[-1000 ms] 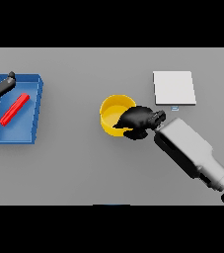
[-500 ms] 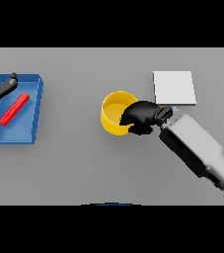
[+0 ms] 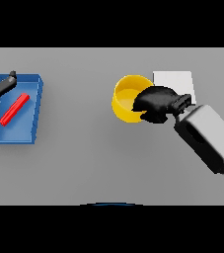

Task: Pick up the red beaker and tilt it to pour out 1 green nut into yellow bowl. Pick up the yellow bowl and place it on the metallic measuring scale.

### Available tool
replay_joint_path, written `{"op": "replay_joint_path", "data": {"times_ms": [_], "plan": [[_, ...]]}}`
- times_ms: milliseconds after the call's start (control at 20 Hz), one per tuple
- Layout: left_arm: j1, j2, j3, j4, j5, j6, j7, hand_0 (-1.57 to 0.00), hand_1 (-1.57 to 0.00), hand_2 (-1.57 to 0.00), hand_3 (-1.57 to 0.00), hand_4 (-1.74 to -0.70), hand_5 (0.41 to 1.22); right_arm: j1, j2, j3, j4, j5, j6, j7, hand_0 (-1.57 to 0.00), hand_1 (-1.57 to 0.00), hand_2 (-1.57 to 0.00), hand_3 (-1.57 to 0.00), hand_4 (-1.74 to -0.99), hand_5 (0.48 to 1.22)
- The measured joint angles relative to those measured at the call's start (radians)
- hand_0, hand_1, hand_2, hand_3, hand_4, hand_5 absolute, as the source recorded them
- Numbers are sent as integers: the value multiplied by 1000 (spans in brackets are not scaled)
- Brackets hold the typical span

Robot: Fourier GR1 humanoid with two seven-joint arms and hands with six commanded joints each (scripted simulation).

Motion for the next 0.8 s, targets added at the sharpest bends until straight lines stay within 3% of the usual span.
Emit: {"op": "replay_joint_path", "data": {"times_ms": [200,300,350,700,800], "plan": [[15,20,7,-35,8,6,-7,1,1,1,1,-811,741,-55,-57,-21,35,26,-43,-45,-1570,-1570,-1567,-1325,-1720,1221],[24,26,5,-43,6,8,-8,1,1,1,1,-802,737,-78,-62,-37,69,27,-59,-29,-1570,-1570,-1569,-1274,-1719,1221],[25,33,3,-48,1,8,-5,1,1,1,1,-801,734,-83,-84,-47,95,29,-76,-62,-1570,-1570,-1569,-1256,-1719,1221],[24,44,1,-92,9,21,68,1,1,1,1,-833,769,-124,-94,-108,327,38,-180,-64,-1571,-1571,-1571,-1181,-1720,1221],[29,46,-2,-83,4,16,69,1,1,1,1,-829,774,-125,-111,-110,385,36,-209,-112,-1571,-1571,-1571,-1168,-1720,1221]]}}
